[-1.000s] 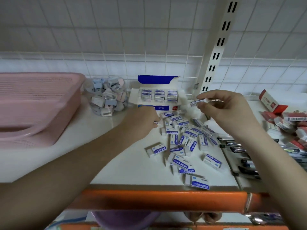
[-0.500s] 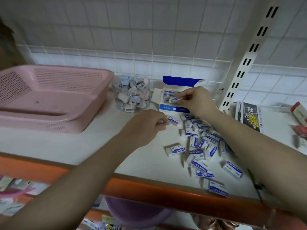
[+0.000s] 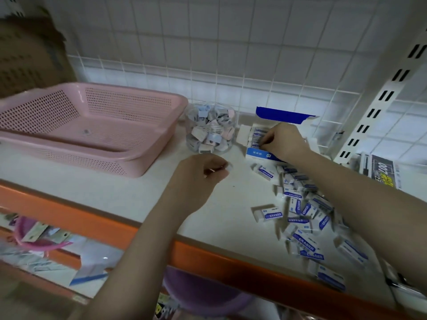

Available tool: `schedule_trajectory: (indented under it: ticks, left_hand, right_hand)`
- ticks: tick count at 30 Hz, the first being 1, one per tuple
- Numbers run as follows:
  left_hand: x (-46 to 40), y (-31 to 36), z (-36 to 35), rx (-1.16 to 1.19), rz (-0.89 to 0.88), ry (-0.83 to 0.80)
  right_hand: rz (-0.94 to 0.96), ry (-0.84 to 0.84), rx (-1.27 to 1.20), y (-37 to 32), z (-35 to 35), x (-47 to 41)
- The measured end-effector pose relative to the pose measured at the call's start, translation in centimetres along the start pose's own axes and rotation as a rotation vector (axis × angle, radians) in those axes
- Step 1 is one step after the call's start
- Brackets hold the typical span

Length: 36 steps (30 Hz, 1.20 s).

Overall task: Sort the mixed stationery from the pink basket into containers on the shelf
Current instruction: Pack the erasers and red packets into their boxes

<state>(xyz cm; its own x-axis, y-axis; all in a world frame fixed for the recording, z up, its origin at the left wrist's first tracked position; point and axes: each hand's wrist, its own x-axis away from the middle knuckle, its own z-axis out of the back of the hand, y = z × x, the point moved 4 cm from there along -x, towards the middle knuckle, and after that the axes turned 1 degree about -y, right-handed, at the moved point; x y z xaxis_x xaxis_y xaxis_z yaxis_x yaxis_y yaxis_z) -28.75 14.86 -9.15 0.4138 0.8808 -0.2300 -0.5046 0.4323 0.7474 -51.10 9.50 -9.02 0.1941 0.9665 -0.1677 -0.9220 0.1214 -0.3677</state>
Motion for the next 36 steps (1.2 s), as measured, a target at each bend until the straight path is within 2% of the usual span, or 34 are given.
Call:
schedule_trajectory:
  ticks: [4,9,14,17,21,25,29,36]
  left_hand:
    - [-0.3,-0.3,0.2,0.069,0.036,-0.029]
    - [-0.3,-0.7,-0.4,0.432,0.184,-0.096]
    - [-1.1,-1.1,-0.4,0.463,0.192,-0.136]
    - [-2.7,-1.2,-0.6,0.379,0.165,-0.106]
    - [-5.9,0.4,-1.2,0.162,0.009,-0.05]
    - [-9.5,2.7,-3.3,0.015,-0.159,-0.034]
    - [-11.6,3.0,-5.9,-0.008,-0.216,-0.075]
    - [-13.3,2.6,-7.5,-0.256,-0.291,-0.125]
  right_hand:
    - [0.015,-0.005,0.042,-0.2,-0.1,-0.2]
    - [0.051,0.049,0.003,-0.5,1.4,1.8]
    - [0.154,-0.012,-0.006,-0.8,3.6,7.1]
    - [0.155,-0.094,0.048,-0.4,4.8,10.1]
    - [0.13,-0.214,0.097,-0.3,5.1,13.2]
    - [0.105,-0.209,0.191,-0.3,4.6,15.4]
    - [0.033,-0.195,0.166,0.4,3.8,16.6]
    - [-0.023,-0.197,0.04,0.7,3.7,18.8]
